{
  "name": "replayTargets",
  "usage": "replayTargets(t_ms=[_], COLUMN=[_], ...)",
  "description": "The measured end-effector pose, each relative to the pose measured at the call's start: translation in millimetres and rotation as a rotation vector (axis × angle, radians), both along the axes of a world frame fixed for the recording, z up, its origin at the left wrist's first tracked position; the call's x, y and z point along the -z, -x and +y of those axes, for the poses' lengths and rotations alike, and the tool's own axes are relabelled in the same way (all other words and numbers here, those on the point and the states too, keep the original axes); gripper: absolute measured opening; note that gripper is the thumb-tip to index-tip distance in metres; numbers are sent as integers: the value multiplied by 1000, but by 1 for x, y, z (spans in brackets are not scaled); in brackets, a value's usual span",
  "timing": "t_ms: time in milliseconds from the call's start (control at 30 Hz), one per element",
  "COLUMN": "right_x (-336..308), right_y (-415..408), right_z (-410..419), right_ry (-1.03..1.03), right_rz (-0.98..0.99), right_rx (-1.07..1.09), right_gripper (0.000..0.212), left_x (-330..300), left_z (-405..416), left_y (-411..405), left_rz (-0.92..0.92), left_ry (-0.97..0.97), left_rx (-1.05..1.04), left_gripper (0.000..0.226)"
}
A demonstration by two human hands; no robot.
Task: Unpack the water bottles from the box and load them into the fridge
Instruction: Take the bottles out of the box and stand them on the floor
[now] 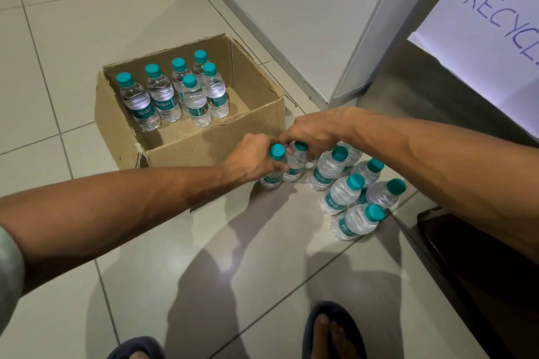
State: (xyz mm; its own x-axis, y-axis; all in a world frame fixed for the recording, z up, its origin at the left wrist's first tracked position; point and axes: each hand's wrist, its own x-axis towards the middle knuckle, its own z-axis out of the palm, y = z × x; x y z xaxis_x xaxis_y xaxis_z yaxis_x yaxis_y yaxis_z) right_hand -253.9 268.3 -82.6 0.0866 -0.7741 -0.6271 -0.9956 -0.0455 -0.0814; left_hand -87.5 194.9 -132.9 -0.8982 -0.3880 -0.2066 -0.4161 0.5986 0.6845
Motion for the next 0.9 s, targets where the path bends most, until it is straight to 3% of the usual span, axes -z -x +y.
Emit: replayTargets(t_ms=[167,300,900], right_x=[-1,-3,-2], right_y=[1,1,-1], right_z=[1,2,-2], right_ry=[33,23,8], right_rz=[-5,23,59], right_rx=[8,26,30], right_gripper=[40,56,56], left_x=[-2,-4,4], left_z=[1,1,-1], left_y=[0,0,1], left_rz=[-10,-12,8], left_ry=[29,46,34], left_rx=[41,45,17], left_gripper=[51,52,44])
